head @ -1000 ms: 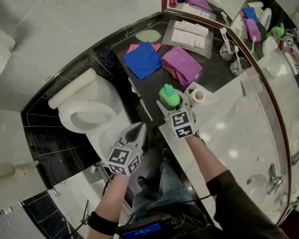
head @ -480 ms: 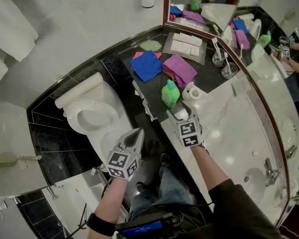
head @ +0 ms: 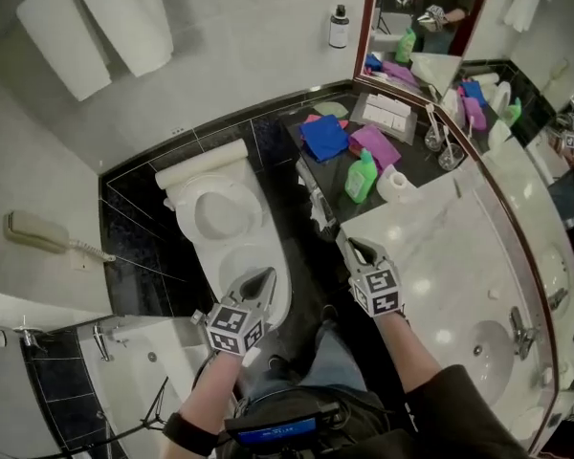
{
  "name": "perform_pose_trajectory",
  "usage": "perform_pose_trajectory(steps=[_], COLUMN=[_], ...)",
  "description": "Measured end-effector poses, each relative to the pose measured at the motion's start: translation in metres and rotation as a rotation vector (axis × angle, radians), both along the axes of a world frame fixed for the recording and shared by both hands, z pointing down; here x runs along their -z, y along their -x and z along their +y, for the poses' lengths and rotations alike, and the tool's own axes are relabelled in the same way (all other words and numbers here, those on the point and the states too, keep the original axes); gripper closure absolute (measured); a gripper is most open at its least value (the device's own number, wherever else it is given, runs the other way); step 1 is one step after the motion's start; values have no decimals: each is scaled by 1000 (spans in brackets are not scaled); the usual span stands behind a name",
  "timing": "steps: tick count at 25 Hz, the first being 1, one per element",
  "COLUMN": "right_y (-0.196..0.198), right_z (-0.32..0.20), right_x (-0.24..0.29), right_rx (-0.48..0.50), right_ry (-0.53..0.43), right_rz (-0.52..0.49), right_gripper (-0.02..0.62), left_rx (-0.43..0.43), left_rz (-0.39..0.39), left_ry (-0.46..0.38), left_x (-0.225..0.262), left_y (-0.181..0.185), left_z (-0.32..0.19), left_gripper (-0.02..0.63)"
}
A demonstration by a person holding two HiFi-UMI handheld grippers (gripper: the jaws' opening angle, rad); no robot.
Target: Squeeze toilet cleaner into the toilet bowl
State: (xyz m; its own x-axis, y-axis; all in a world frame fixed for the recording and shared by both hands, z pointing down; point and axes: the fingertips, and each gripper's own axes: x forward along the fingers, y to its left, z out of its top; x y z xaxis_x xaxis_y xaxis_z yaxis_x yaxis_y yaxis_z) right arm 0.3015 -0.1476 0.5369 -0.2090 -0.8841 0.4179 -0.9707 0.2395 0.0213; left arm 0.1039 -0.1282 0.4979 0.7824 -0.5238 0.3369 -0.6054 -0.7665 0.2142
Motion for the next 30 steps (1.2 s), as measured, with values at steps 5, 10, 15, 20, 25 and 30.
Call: perform_pose_trajectory(steps=[5, 10, 15, 20, 25, 30], right_y=[89, 148, 172, 176, 186, 193], right_z=[58, 94, 103, 107, 110, 110], right_x=[28, 41, 37, 27, 27, 23], right_rx=[142, 273, 344, 395, 445, 447], right_ry=[34, 82, 103, 131, 146, 159], right_rz=[-80, -124, -149, -181, -202, -172], right_gripper=[580, 581, 581, 581, 581, 581], left_rx=[52, 163, 263, 352, 425, 437], left_rz=[-9, -6, -40, -59, -57, -40], left_ry=[3, 5, -18, -3, 28, 52], left_x=[11, 18, 19, 14, 12, 11], left_y=[73, 123, 149, 158, 175, 196], left_z=[46, 69, 83, 99, 108, 108], left_gripper=[606, 606, 606, 606, 606, 606])
